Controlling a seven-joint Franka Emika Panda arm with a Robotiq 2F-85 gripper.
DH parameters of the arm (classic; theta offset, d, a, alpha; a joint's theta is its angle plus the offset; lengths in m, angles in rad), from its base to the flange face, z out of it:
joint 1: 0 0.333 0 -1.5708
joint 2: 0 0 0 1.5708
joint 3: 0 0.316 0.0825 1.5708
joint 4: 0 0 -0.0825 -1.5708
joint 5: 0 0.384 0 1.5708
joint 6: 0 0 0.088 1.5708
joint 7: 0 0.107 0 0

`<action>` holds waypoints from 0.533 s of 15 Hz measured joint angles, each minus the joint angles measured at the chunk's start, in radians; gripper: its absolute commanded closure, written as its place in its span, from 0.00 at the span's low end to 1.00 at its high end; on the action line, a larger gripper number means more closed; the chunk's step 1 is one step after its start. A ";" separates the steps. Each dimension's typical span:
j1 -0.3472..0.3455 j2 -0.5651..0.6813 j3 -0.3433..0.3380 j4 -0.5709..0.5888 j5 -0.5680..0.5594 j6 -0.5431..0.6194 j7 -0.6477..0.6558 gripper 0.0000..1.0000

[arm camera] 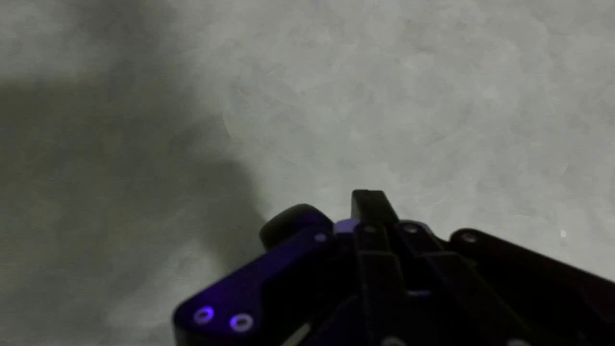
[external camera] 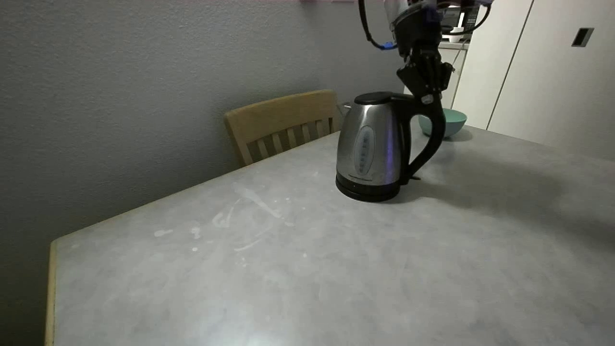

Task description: Open the lid of the electric kettle.

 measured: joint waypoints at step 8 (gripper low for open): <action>0.029 0.048 0.010 0.080 -0.001 -0.047 0.004 1.00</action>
